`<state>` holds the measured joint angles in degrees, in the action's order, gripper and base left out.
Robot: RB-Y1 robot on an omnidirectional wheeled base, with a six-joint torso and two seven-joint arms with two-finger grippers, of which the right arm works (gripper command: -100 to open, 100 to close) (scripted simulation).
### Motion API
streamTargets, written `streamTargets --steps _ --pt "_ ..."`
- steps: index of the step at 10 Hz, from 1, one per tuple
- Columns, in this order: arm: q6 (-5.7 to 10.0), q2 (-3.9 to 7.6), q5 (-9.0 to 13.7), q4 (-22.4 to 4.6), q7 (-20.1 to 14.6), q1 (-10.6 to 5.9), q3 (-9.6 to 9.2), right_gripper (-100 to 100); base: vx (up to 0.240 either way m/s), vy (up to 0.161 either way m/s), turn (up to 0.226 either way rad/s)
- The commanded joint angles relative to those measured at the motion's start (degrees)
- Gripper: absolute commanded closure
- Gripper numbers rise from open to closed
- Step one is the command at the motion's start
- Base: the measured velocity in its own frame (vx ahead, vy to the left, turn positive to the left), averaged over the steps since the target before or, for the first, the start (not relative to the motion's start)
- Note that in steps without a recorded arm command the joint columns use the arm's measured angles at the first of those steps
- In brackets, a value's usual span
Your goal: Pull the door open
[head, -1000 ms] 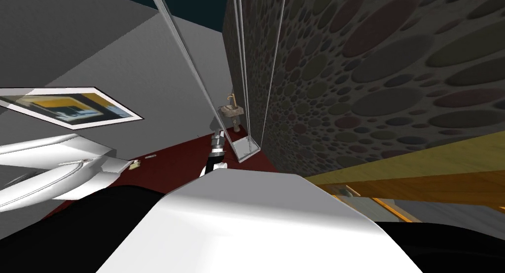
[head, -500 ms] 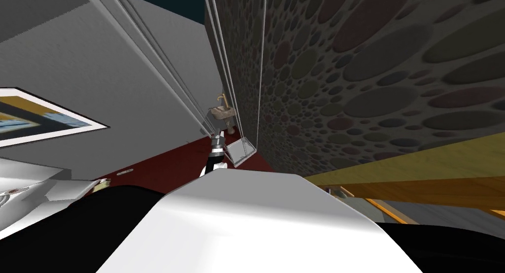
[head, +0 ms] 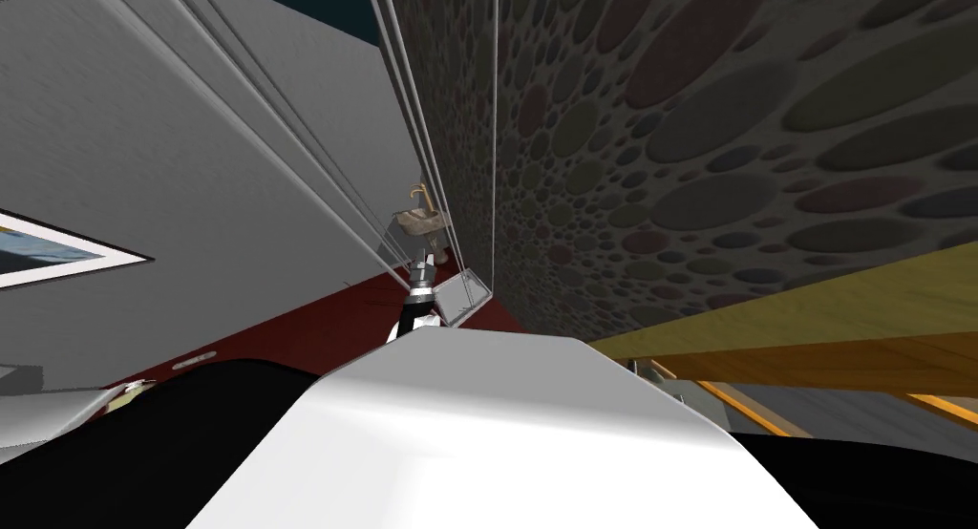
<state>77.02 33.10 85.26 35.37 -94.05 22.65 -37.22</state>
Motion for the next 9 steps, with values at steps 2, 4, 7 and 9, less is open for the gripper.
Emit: streamTargets --steps 2,4,7,9 --pt "0.0 0.0 0.0 0.0 0.0 0.0 0.0 100 0.003 0.014 -0.004" --pt "0.0 0.0 0.0 0.0 0.0 0.0 0.0 100 -0.008 -0.005 -0.003" --pt "0.0 0.0 0.0 0.0 0.0 0.0 0.0 100 0.0 0.0 0.0" --pt "1.3 0.06 -1.2 0.2 -0.2 0.13 -1.33 100 -0.166 0.037 0.059"
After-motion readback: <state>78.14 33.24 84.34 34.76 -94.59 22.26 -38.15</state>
